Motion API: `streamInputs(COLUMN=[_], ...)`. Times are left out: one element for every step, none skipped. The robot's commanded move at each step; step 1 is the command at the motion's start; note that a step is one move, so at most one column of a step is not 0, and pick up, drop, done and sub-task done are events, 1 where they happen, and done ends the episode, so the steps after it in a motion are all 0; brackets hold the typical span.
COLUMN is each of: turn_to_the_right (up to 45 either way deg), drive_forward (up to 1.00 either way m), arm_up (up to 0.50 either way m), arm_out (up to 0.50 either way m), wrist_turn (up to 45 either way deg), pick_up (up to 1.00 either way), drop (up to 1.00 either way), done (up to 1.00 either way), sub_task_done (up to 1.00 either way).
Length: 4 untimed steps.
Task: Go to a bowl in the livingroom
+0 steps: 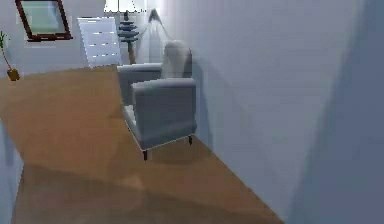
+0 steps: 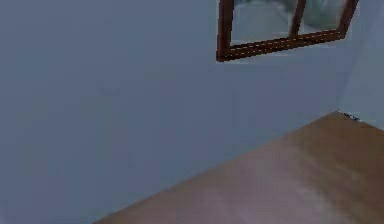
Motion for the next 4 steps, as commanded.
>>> streamInputs(turn_to_the_right=[45.0, 45.0, 45.0, 21.0], drive_forward=[0.0, 0.0, 0.0, 0.0], arm_up=[0.0, 0.0, 0.0, 0.0], arm_out=[0.0, 0.0, 0.0, 0.0], wrist_turn=[0.0, 0.0, 0.0, 0.0], pick_up=[0.0, 0.0, 0.0, 0.0], drop=[0.0, 0.0, 0.0, 0.0], done=[0.0, 0.0, 0.0, 0.0], sub_task_done=[0.0, 0.0, 0.0, 0.0])
